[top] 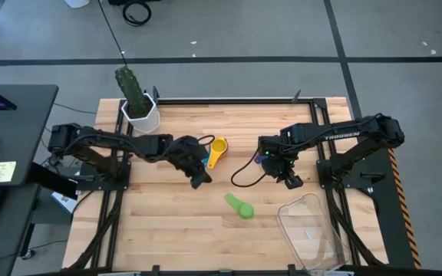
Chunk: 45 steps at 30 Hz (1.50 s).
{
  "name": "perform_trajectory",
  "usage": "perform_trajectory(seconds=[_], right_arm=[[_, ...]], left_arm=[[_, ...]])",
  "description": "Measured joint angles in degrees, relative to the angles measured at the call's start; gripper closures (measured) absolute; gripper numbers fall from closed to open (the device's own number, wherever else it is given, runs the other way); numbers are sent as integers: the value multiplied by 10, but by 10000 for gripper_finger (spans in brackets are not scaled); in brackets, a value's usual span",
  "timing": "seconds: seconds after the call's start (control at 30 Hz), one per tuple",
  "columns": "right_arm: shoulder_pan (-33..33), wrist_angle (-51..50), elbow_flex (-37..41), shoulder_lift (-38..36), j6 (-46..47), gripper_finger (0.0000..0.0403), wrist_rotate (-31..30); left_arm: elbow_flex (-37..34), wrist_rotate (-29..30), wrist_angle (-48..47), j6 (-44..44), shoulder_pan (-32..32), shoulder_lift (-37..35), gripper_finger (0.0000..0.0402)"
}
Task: Nest measuring cups in basket
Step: Stack the green measuring cup on top of the yellow measuring cup
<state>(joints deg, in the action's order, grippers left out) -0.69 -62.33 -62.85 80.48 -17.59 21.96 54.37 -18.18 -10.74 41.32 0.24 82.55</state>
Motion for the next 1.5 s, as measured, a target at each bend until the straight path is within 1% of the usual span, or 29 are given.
perform_trajectory(seconds=[0.07,0.13,0.2,0.3,0.5,0.57,0.73,0.87,0.97,1.23,1.4,1.5], right_arm=[[0,1,0,0,0,302,-7],[0,1,0,0,0,302,-27],[0,0,0,0,0,302,-46],[0,2,0,0,0,302,-53],[0,0,0,0,0,302,-52],[0,-1,0,0,0,302,-47],[0,-5,0,0,0,302,-44],[0,-8,0,0,0,302,-40],[0,-8,0,0,0,302,-39],[2,-8,0,0,0,302,-39],[2,-7,0,0,-1,303,-39],[2,-8,0,0,-1,305,-39]], left_arm=[[0,14,1,0,-7,1,314],[1,19,10,7,-14,12,300],[0,16,14,36,-21,29,289],[0,-4,46,71,-30,70,279],[1,-11,137,99,-36,153,276],[0,-9,146,106,-36,177,276],[0,-10,226,120,-37,236,276],[1,-9,266,89,-37,268,276],[0,-5,259,58,-37,277,276],[0,2,265,71,-38,281,276],[0,32,261,52,-38,287,276],[1,27,268,76,-38,295,276]])
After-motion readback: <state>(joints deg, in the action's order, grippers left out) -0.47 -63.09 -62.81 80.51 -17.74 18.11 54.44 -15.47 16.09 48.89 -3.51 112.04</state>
